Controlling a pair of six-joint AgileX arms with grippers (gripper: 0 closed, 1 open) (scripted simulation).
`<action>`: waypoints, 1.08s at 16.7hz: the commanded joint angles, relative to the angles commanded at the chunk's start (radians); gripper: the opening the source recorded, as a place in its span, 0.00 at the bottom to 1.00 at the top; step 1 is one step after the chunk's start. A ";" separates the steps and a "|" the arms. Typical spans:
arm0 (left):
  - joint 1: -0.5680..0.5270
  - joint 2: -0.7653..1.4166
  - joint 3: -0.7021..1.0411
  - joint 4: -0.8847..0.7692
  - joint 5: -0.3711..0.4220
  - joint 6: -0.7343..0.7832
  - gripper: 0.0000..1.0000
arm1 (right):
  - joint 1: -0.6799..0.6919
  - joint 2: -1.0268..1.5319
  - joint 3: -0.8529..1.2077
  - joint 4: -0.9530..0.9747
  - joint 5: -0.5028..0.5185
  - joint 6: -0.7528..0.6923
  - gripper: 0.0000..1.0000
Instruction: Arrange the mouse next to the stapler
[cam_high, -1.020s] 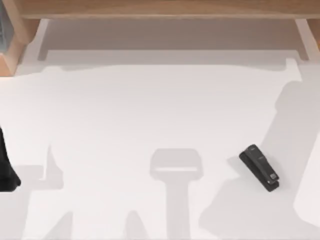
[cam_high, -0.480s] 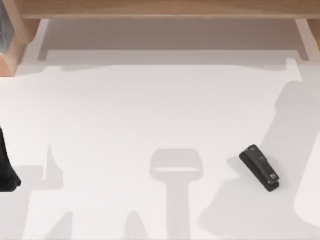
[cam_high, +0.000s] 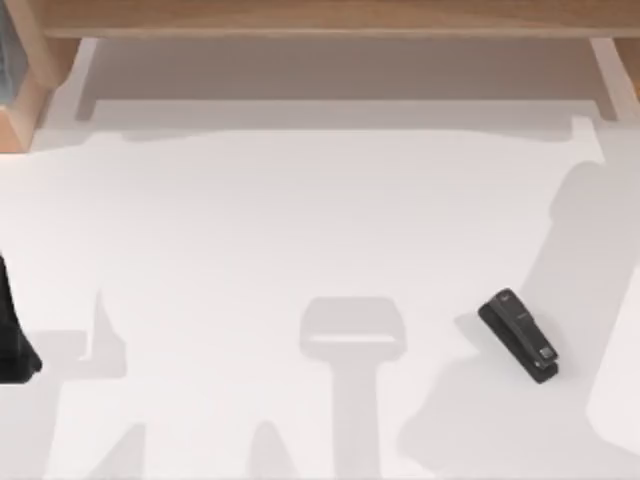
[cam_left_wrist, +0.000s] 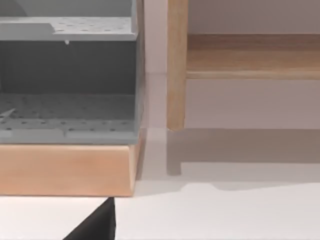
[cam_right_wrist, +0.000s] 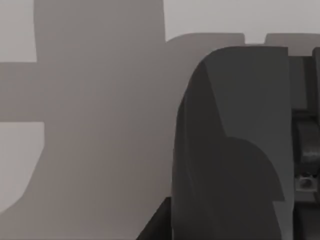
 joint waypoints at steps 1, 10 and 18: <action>0.000 0.000 0.000 0.000 0.000 0.000 1.00 | 0.000 0.000 0.000 0.000 0.000 0.000 0.00; 0.000 0.000 0.000 0.000 0.000 0.000 1.00 | -0.001 -0.189 -0.088 0.010 0.024 -0.036 0.00; 0.000 0.000 0.000 0.000 0.000 0.000 1.00 | 0.138 -0.559 -0.399 0.193 0.068 -0.001 0.00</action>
